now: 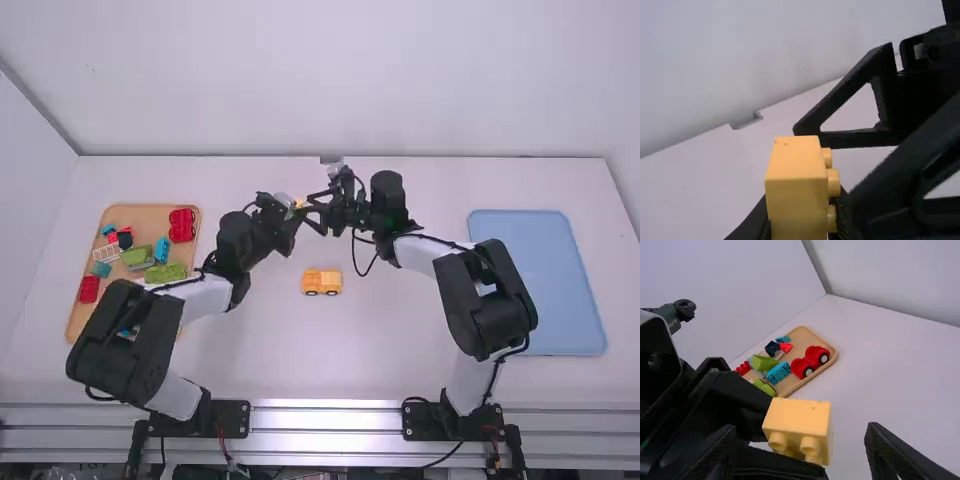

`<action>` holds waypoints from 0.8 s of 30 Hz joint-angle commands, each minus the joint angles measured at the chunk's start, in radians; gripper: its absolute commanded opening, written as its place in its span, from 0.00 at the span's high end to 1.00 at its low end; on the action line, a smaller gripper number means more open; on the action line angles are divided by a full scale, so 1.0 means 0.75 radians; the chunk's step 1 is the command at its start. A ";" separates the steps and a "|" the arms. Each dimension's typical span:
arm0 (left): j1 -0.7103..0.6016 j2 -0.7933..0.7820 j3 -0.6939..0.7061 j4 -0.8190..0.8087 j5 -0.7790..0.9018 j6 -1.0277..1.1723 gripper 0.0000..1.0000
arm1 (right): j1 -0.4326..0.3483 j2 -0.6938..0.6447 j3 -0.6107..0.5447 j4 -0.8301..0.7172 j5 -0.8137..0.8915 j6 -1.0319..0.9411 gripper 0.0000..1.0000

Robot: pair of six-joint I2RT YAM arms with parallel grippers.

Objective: Assemble lego blocks to make yellow taxi

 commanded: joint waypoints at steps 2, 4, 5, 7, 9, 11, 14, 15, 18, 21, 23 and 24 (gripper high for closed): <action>-0.022 0.004 -0.006 0.009 0.018 -0.021 0.98 | 0.017 -0.026 -0.007 0.009 -0.013 -0.003 0.39; -0.020 0.004 -0.006 0.008 0.019 -0.008 0.98 | 0.031 -0.026 -0.007 0.010 -0.008 -0.002 0.39; -0.022 0.004 -0.006 0.010 0.018 -0.008 0.98 | 0.038 -0.026 -0.007 0.009 -0.008 -0.002 0.39; -0.020 0.004 -0.006 0.011 0.020 -0.008 0.98 | 0.043 -0.026 -0.007 0.007 -0.009 -0.002 0.40; -0.022 0.004 -0.006 0.009 0.032 -0.008 0.98 | 0.044 -0.026 -0.007 0.008 -0.009 -0.002 0.41; -0.021 0.004 -0.006 0.005 0.060 -0.008 0.98 | 0.042 -0.026 -0.007 0.008 -0.008 -0.002 0.46; -0.022 0.004 -0.006 0.011 0.062 -0.008 0.98 | 0.043 -0.026 -0.007 0.006 -0.009 -0.002 0.49; -0.022 0.004 -0.006 0.012 0.062 -0.008 0.98 | 0.044 -0.026 -0.007 0.004 -0.009 -0.002 0.50; -0.022 0.004 -0.006 0.020 0.063 -0.009 0.97 | 0.062 -0.026 -0.007 0.003 -0.008 -0.003 0.61; -0.022 0.004 -0.006 0.019 0.063 -0.013 0.94 | 0.078 -0.026 -0.007 0.003 -0.008 -0.031 0.72; -0.022 0.004 -0.006 0.019 0.063 -0.014 0.92 | 0.080 -0.026 -0.007 -0.001 0.004 -0.037 0.76; -0.022 0.004 -0.006 0.020 0.063 -0.014 0.88 | 0.080 -0.026 -0.007 -0.009 0.030 -0.036 0.78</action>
